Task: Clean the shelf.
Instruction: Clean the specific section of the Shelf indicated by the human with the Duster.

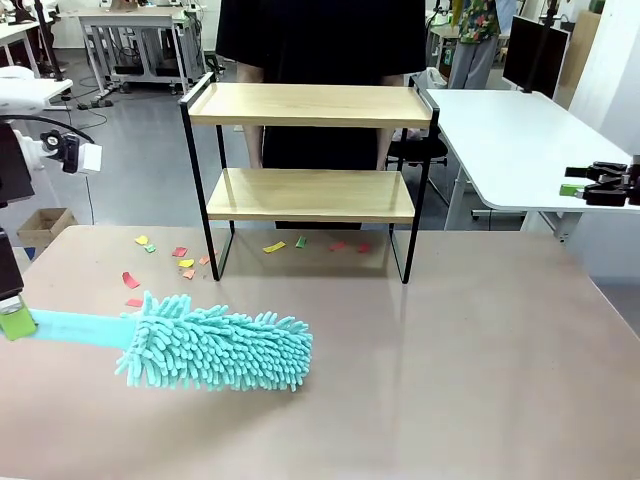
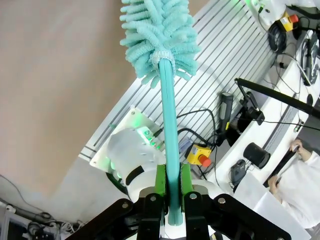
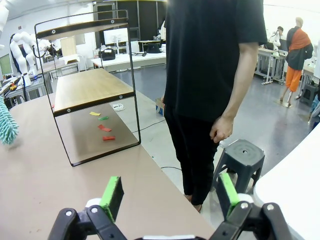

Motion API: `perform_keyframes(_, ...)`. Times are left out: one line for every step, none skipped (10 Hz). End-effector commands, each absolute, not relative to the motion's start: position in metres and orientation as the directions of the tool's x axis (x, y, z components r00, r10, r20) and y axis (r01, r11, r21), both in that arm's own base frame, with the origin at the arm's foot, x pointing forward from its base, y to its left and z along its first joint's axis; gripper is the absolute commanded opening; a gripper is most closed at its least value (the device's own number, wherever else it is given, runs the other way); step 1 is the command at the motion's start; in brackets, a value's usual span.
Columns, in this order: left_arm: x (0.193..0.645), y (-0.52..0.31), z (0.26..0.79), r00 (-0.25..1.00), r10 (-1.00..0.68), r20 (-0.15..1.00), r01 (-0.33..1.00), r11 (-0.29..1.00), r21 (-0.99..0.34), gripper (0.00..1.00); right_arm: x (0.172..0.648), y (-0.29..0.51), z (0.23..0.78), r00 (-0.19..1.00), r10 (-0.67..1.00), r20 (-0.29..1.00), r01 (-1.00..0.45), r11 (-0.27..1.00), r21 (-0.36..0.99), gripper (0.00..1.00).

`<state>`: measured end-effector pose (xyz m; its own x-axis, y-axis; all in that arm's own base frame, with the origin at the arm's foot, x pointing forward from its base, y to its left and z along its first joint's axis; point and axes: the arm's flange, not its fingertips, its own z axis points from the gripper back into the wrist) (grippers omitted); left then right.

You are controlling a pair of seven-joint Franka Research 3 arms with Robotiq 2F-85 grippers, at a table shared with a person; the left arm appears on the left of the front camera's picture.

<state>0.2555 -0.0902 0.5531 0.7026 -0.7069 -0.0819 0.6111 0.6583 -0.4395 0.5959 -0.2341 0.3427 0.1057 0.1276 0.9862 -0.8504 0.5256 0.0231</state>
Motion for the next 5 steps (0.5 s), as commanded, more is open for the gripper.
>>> perform_keyframes(0.2539, -0.0898, 0.5552, 0.704, -0.706, -0.079, 0.609, 0.656, -0.446, 0.14, 0.5964, -0.2324, 0.3458, 0.101, 0.130, 0.986, -0.852, 0.523, 0.019, 1.00)
perform_keyframes(0.2539, -0.0898, 0.5552, 0.704, -0.706, -0.079, 0.609, 0.656, -0.446, 0.14, 0.5964, -0.2324, 0.3458, 0.101, 0.130, 0.986, -0.852, 0.523, 0.019, 1.00)
perform_keyframes(0.2539, -0.0898, 0.5552, 0.704, -0.706, -0.079, 0.609, 0.656, -0.446, 0.14, 0.5964, -0.2324, 0.3458, 0.101, 0.130, 0.986, -0.852, 0.523, 0.019, 1.00)
perform_keyframes(0.2539, -0.0898, 0.5552, 0.704, -0.706, -0.079, 0.609, 0.656, -0.446, 0.14, 0.5964, -0.2324, 0.3458, 0.101, 0.130, 0.986, -0.852, 0.523, 0.019, 1.00)
perform_keyframes(0.2539, -0.0898, 0.5552, 0.704, -0.706, -0.079, 0.609, 0.656, -0.446, 0.14, 0.5964, -0.2324, 0.3458, 0.101, 0.130, 0.986, -0.852, 0.523, 0.019, 1.00)
